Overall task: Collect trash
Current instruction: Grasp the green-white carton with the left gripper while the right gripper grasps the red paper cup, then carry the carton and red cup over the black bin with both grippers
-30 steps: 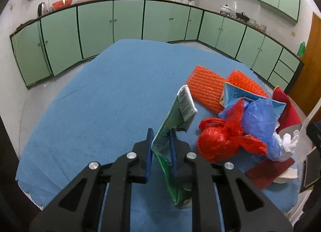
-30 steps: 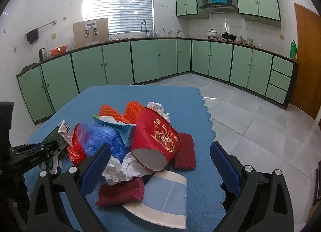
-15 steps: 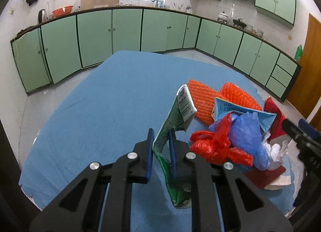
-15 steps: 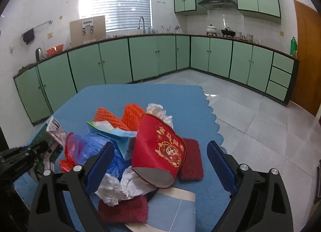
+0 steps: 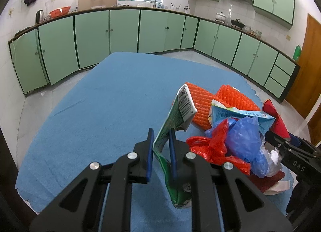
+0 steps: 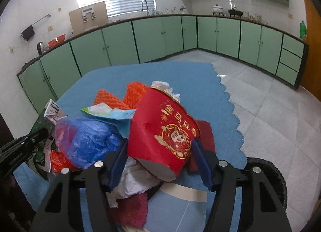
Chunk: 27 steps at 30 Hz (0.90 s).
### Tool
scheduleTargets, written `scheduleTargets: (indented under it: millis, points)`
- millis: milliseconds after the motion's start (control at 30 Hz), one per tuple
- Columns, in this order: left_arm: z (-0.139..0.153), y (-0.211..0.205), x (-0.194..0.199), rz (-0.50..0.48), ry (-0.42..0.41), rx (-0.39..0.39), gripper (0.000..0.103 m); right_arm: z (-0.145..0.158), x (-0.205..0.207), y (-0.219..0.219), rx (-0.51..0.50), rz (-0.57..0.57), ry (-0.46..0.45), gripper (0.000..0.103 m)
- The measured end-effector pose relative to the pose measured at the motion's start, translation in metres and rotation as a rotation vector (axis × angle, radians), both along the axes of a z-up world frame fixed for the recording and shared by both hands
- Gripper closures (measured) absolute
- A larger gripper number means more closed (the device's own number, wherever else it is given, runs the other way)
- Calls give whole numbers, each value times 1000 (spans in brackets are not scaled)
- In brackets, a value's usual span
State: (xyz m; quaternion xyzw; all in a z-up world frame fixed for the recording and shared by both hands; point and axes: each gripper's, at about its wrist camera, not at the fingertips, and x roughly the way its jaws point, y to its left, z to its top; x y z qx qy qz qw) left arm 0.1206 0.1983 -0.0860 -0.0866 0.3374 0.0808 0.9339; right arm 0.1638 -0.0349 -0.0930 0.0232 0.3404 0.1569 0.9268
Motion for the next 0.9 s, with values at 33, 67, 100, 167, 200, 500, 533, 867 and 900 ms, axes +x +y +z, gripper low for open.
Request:
scheduleTargets:
  millis: [33,67,100,167,200,500,533,867,900]
  points:
    - [0,1,0,-1,0,-1,89,1,-1,-1,15,14,-1,42]
    - [0,2,1,-2,0,-3,89,3,-2,-2,25,22,-3,43]
    - [0,2,1,-3,0,-4,89,4,-2,-3,30,29,-6,44]
    - [1,2,1,-3,-3,-4,89,7,-6,-6,31,37,-15,44]
    - [3,2,1,-3,-7,-3,89,9,-7,-6,32,38,-20,44]
    - [23,-5,-7,-29,-59,6,89,33,-23,-19,55,30,-87,45]
    - [27,-8,-8,-38,-68,4,89,36,-25,-20,56,31,-95,45]
    - [65,-67,-8,-188,-152,-18,89,78,-56,-63,60,-30,-203,47]
    - [68,-78,-8,-214,-160,-22,89,80,-59,-70,59,-43,-208,47]
